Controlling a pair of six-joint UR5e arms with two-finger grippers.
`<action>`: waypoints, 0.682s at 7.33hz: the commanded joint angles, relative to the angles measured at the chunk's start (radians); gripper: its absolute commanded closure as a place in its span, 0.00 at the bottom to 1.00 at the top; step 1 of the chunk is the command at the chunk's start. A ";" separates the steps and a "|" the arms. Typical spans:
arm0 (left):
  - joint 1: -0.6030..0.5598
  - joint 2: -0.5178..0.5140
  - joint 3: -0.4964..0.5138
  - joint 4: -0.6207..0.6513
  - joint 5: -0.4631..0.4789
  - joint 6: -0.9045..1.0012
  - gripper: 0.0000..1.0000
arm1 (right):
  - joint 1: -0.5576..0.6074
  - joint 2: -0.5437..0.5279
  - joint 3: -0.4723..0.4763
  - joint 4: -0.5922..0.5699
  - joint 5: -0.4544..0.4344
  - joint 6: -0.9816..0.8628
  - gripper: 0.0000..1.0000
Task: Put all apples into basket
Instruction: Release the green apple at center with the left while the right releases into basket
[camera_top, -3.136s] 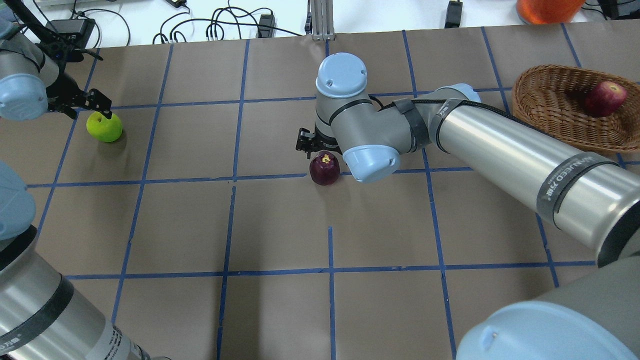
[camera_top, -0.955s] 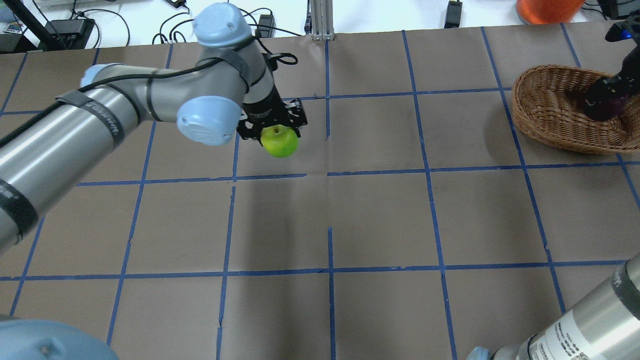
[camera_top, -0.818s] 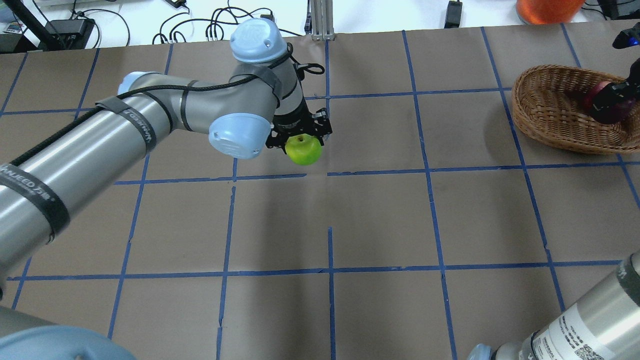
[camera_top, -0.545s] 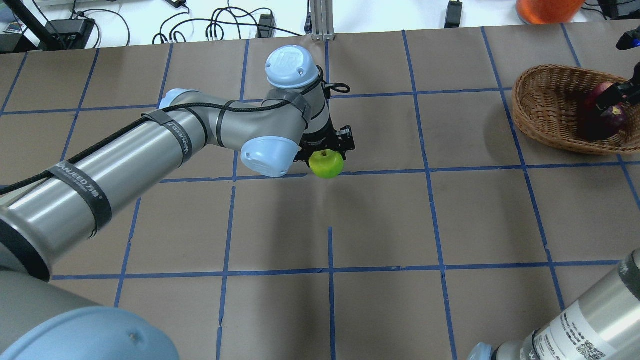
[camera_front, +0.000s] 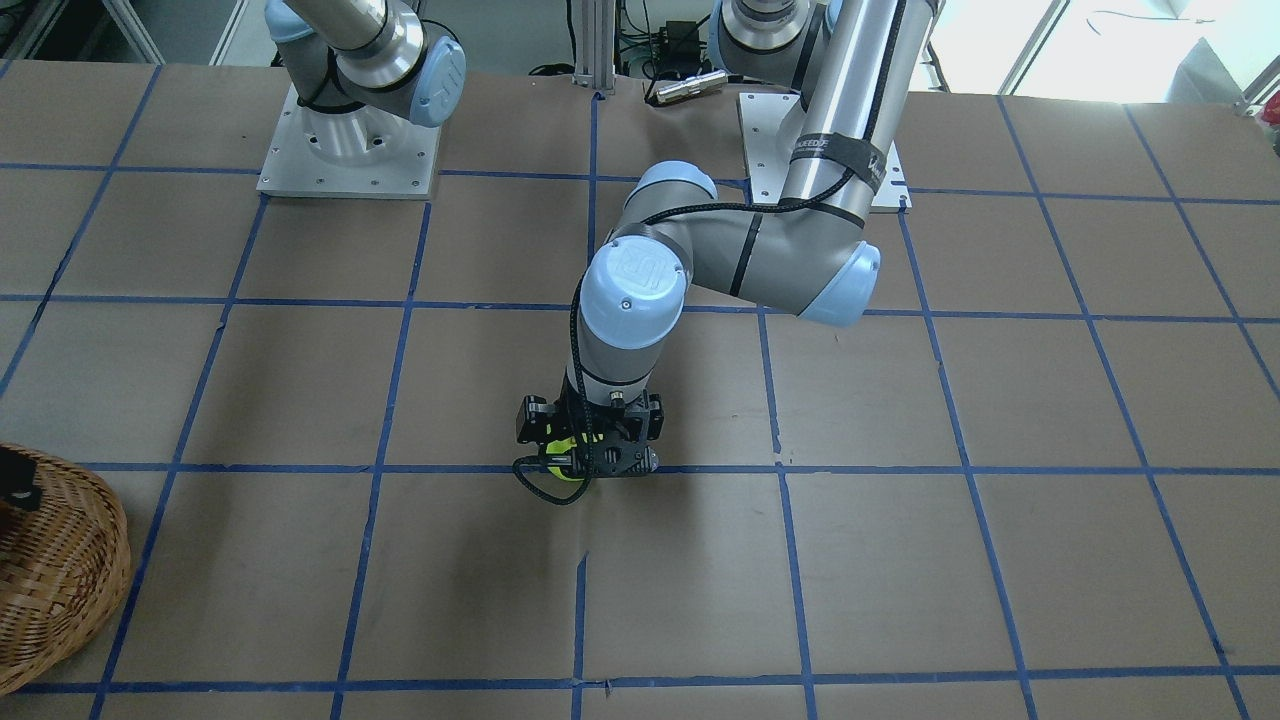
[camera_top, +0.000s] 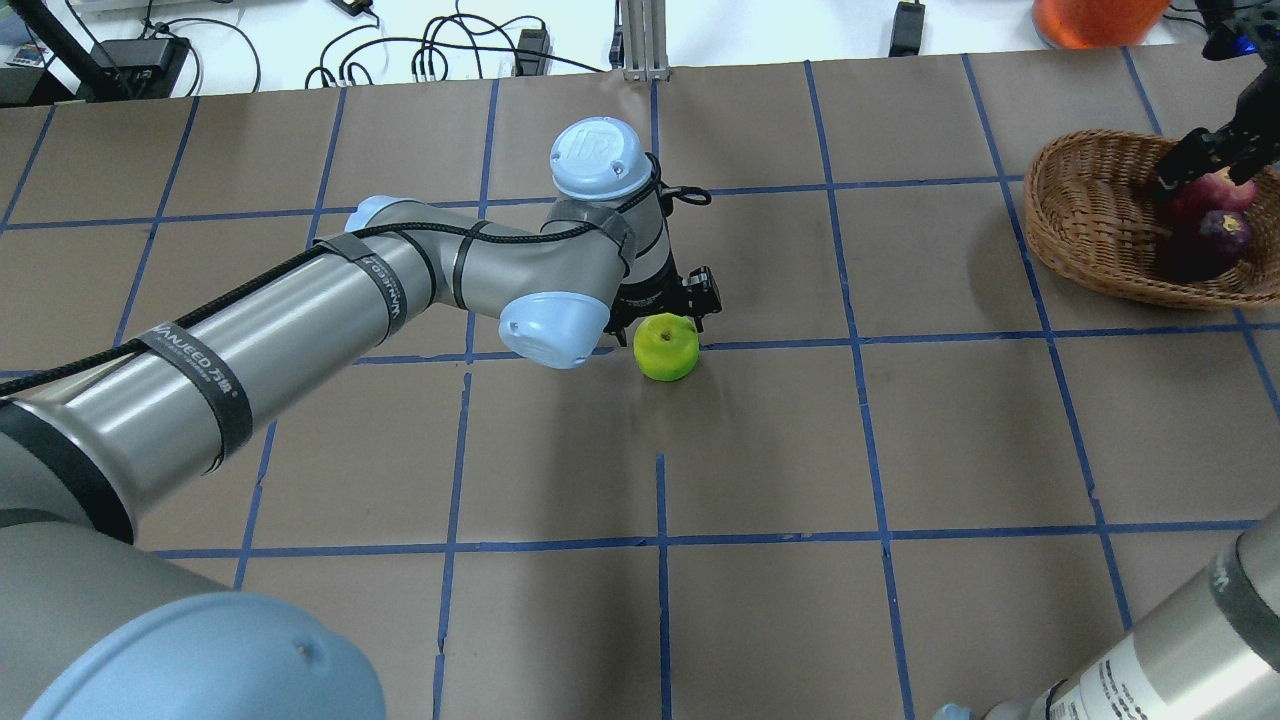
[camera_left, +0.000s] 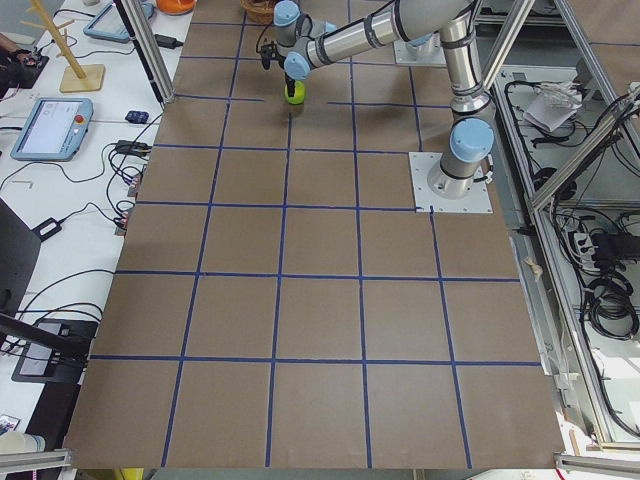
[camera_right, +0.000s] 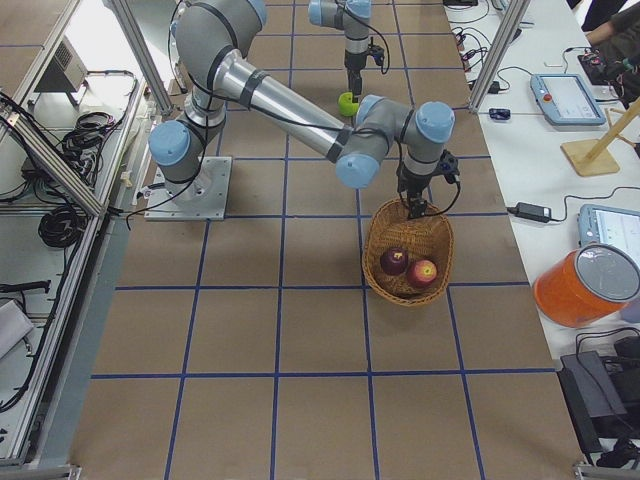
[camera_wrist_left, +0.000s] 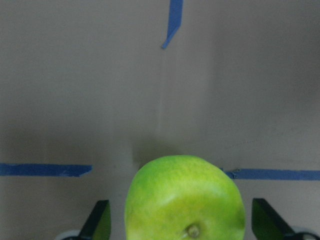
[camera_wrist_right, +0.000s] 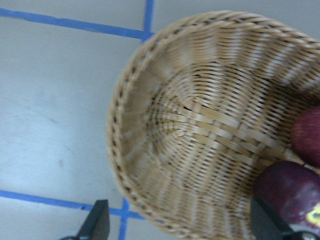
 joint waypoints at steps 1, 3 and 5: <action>0.045 0.138 0.012 -0.149 0.000 0.001 0.00 | 0.172 -0.064 0.013 0.122 0.088 0.289 0.00; 0.118 0.345 0.017 -0.422 0.003 0.117 0.00 | 0.381 -0.063 0.036 0.114 0.135 0.533 0.00; 0.197 0.513 0.012 -0.638 0.105 0.260 0.00 | 0.595 -0.042 0.098 -0.036 0.126 0.852 0.00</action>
